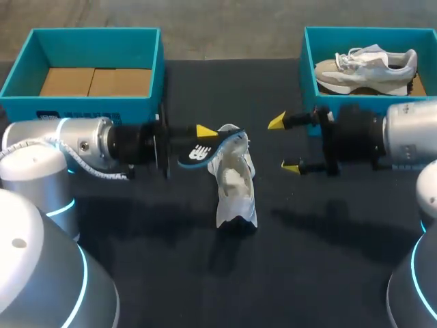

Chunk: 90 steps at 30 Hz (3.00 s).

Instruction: Take the shoe out of the shoebox, open the shoe tongue, remove and reinsert the insole, then place the shoe into the shoebox

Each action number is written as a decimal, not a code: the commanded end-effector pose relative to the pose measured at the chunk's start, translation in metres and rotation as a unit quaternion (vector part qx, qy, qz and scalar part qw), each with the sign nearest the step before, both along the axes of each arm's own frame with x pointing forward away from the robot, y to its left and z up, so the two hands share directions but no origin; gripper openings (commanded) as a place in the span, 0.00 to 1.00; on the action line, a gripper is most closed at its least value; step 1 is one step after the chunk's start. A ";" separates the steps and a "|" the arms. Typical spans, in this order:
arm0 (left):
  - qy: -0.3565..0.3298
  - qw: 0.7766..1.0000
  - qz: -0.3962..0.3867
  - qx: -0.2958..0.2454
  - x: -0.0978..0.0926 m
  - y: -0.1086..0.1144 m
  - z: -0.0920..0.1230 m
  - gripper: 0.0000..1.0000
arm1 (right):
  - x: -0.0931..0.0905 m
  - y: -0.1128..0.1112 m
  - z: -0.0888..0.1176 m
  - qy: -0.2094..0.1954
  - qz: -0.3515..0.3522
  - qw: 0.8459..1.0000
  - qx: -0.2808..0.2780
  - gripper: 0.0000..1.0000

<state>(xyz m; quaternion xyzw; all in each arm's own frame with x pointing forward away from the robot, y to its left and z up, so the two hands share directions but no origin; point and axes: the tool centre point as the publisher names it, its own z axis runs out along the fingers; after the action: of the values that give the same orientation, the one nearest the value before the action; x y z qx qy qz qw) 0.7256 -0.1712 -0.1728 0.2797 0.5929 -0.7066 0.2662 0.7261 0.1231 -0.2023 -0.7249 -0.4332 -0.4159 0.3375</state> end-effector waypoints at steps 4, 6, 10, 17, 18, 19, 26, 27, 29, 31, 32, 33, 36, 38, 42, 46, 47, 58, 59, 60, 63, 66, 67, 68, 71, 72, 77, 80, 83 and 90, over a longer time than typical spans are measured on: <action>0.011 1.000 -0.005 -0.002 -0.008 -0.003 -0.018 0.00 | -0.016 -0.001 -0.020 0.004 -0.034 0.999 0.002 1.00; 0.016 1.000 -0.005 0.002 -0.009 -0.004 -0.023 0.00 | -0.018 -0.002 -0.026 0.010 -0.037 0.999 0.004 1.00; 0.014 1.000 0.000 0.006 -0.009 -0.005 -0.027 0.00 | -0.020 -0.002 -0.031 0.024 -0.037 0.999 -0.009 1.00; 0.014 1.000 0.000 0.006 -0.009 -0.005 -0.027 0.00 | -0.020 -0.002 -0.031 0.024 -0.037 0.999 -0.009 1.00; 0.014 1.000 0.000 0.006 -0.009 -0.005 -0.027 0.00 | -0.020 -0.002 -0.031 0.024 -0.037 0.999 -0.009 1.00; 0.014 1.000 0.000 0.006 -0.009 -0.005 -0.027 0.00 | -0.020 -0.002 -0.031 0.024 -0.037 0.999 -0.009 1.00; 0.014 1.000 0.000 0.006 -0.009 -0.005 -0.027 0.00 | -0.020 -0.002 -0.031 0.024 -0.037 0.999 -0.009 1.00; 0.014 1.000 0.000 0.006 -0.009 -0.005 -0.027 0.00 | -0.020 -0.002 -0.031 0.024 -0.037 0.999 -0.009 1.00; 0.014 1.000 0.000 0.006 -0.009 -0.005 -0.027 0.00 | -0.020 -0.002 -0.031 0.024 -0.037 0.999 -0.009 1.00; 0.014 1.000 0.000 0.006 -0.009 -0.005 -0.027 0.00 | -0.020 -0.002 -0.031 0.024 -0.037 0.999 -0.009 1.00; 0.014 1.000 0.000 0.006 -0.009 -0.005 -0.027 0.00 | -0.020 -0.002 -0.031 0.024 -0.037 0.999 -0.009 1.00; 0.014 1.000 0.000 0.006 -0.009 -0.005 -0.027 0.00 | -0.020 -0.002 -0.031 0.024 -0.037 0.999 -0.009 1.00; 0.014 1.000 0.000 0.006 -0.009 -0.005 -0.027 0.00 | -0.020 -0.002 -0.031 0.024 -0.037 0.999 -0.009 1.00; 0.014 1.000 0.000 0.006 -0.009 -0.005 -0.027 0.00 | -0.020 -0.002 -0.031 0.024 -0.037 0.999 -0.009 1.00; 0.014 1.000 0.000 0.006 -0.009 -0.005 -0.027 0.00 | -0.020 -0.002 -0.031 0.024 -0.037 0.999 -0.009 1.00; 0.014 1.000 0.000 0.006 -0.009 -0.005 -0.027 0.00 | -0.020 -0.002 -0.031 0.024 -0.037 0.999 -0.009 1.00; 0.014 1.000 0.000 0.006 -0.009 -0.005 -0.027 0.00 | -0.020 -0.002 -0.031 0.024 -0.037 0.999 -0.009 1.00; 0.020 0.999 0.000 0.025 -0.011 -0.001 -0.042 0.00 | -0.005 -0.001 -0.046 0.001 -0.041 0.999 -0.029 1.00; 0.022 0.999 0.001 0.027 -0.012 -0.001 -0.044 0.00 | -0.005 -0.001 -0.048 0.001 -0.043 0.999 -0.030 1.00; 0.024 0.999 0.001 0.027 -0.014 0.000 -0.046 0.00 | -0.003 -0.002 -0.050 0.000 -0.047 0.998 -0.036 1.00; 0.051 0.998 -0.001 0.025 -0.019 0.001 -0.052 0.00 | 0.000 -0.002 -0.056 0.003 -0.058 0.997 -0.060 1.00; 0.059 0.997 -0.002 0.039 -0.022 0.001 -0.057 0.00 | 0.003 -0.004 -0.060 0.006 -0.065 0.995 -0.072 1.00; 0.061 0.997 -0.003 0.040 -0.023 0.000 -0.059 0.00 | 0.003 -0.004 -0.061 0.006 -0.064 0.995 -0.074 1.00; 0.060 0.997 -0.002 0.044 -0.023 0.000 -0.059 0.00 | 0.003 -0.004 -0.062 0.006 -0.064 0.995 -0.079 1.00; 0.061 0.997 0.000 0.046 -0.023 0.001 -0.061 0.00 | 0.002 -0.003 -0.068 0.003 -0.068 0.994 -0.088 1.00; 0.061 0.997 0.002 0.045 -0.023 0.001 -0.061 0.00 | 0.002 -0.002 -0.072 0.002 -0.073 0.992 -0.100 1.00; 0.064 0.997 0.007 0.043 -0.020 0.001 -0.063 0.00 | -0.003 0.007 -0.087 -0.007 -0.073 0.990 -0.124 1.00; 0.065 0.997 0.008 0.043 -0.017 0.001 -0.064 0.00 | -0.007 0.015 -0.091 -0.009 -0.065 0.990 -0.124 1.00; 0.068 0.997 0.012 0.036 -0.015 0.002 -0.065 0.00 | -0.011 0.022 -0.091 -0.022 -0.054 0.990 -0.127 1.00; 0.074 0.997 0.015 0.027 -0.013 0.001 -0.066 0.00 | -0.023 0.041 -0.088 -0.037 -0.027 0.990 -0.130 1.00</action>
<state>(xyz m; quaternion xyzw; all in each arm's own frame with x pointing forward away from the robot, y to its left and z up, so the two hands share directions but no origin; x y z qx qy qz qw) 0.7124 -0.1686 -0.2358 0.2247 0.6355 -0.7042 0.2232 0.7018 0.1519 -0.2903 -0.7512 -0.4810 -0.3906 0.2276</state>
